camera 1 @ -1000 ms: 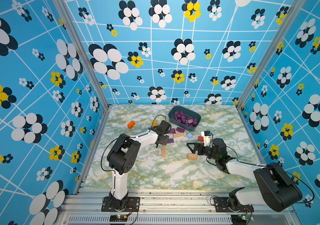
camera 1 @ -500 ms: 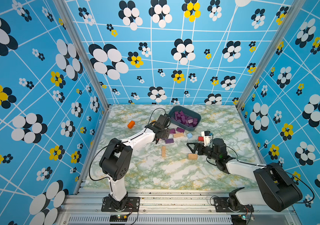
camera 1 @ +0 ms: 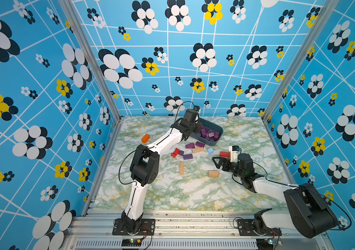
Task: Pick purple bricks into the storage bin
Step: Place the building block in the storage box.
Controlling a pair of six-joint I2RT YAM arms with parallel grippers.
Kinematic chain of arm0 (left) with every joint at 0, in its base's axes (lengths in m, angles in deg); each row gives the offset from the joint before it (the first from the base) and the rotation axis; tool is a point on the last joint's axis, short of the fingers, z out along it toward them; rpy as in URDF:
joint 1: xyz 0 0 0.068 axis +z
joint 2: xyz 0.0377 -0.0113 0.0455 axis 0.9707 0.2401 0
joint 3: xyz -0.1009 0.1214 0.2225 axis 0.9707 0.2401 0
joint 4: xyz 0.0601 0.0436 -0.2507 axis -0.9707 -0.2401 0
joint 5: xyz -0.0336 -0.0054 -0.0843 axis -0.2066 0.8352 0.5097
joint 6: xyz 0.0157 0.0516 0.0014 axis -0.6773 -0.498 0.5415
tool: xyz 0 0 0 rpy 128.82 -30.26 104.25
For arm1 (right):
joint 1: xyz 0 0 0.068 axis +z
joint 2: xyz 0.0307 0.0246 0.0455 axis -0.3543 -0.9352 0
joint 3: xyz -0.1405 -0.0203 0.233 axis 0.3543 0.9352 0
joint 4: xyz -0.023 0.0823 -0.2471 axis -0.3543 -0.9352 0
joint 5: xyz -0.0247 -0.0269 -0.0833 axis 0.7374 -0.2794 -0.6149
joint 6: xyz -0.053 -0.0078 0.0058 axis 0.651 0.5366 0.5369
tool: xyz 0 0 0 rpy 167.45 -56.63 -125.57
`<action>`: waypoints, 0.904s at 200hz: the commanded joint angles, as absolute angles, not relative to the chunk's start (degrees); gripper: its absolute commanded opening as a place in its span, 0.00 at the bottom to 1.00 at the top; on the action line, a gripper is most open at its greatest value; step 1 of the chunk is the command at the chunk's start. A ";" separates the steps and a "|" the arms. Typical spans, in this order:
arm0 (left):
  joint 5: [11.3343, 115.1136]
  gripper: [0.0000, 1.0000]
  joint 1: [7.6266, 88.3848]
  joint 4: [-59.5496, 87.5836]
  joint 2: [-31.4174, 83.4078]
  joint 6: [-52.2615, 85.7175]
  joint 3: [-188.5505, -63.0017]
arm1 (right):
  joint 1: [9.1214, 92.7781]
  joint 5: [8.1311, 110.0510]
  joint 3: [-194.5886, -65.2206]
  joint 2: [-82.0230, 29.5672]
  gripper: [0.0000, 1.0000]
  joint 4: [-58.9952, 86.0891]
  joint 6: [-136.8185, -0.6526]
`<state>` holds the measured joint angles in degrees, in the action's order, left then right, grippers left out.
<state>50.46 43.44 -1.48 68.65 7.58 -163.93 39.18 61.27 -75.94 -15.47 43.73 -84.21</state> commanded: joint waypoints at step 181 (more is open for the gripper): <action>51.60 0.89 43.15 -3.51 83.75 1.68 -184.07 | 37.34 58.89 -76.90 -17.69 0.99 38.32 -86.43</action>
<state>52.54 43.44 -4.25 90.50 3.87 -188.76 37.85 58.51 -75.94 -17.33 39.95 -86.22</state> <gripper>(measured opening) 0.883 0.990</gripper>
